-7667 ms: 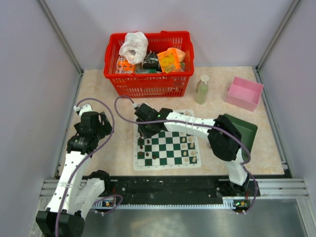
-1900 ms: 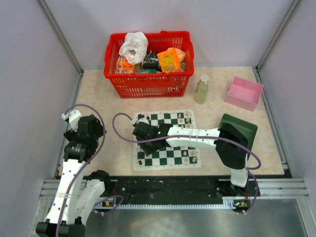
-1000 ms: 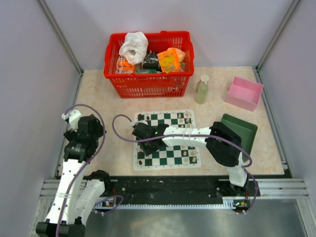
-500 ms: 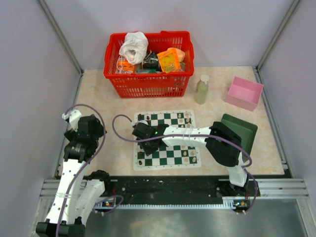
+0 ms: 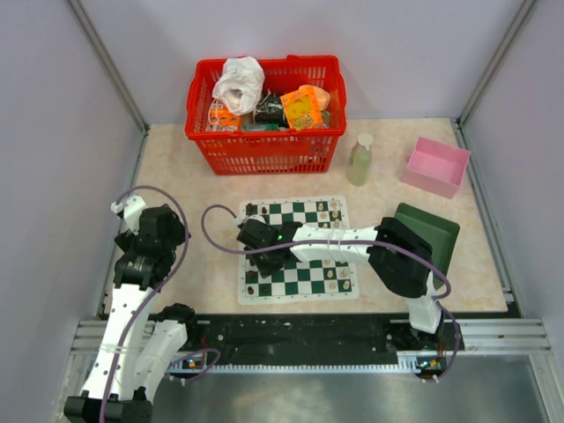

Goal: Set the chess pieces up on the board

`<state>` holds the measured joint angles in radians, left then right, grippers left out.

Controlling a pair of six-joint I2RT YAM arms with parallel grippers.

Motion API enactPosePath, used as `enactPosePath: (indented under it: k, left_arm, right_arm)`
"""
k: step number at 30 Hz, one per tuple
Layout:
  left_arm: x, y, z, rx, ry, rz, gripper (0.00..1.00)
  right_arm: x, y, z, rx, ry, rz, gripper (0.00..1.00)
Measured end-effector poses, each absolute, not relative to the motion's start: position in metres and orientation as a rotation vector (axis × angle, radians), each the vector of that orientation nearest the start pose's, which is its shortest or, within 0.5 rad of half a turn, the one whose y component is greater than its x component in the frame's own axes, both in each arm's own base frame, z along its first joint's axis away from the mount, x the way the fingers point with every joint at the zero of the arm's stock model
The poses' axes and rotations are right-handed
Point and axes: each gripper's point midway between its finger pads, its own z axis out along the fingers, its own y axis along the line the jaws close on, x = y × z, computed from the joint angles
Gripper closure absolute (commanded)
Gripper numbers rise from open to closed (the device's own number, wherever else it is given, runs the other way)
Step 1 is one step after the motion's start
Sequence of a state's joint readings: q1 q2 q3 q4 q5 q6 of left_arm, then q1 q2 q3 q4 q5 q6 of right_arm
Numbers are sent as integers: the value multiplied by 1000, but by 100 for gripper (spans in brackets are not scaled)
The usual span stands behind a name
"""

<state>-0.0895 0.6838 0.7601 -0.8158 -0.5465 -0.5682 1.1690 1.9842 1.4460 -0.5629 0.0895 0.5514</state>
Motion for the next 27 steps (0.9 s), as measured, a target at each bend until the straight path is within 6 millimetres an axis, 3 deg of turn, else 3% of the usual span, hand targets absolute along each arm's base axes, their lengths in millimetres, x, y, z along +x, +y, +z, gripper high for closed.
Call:
enactPosePath:
  k: [15, 27]
  left_arm:
    - [211, 53, 173, -775, 2061, 272, 2]
    - [211, 53, 173, -775, 2061, 272, 2]
  right_arm:
    - [170, 415, 42, -807, 2619, 415, 82]
    - [169, 415, 42, -821, 2619, 421, 72]
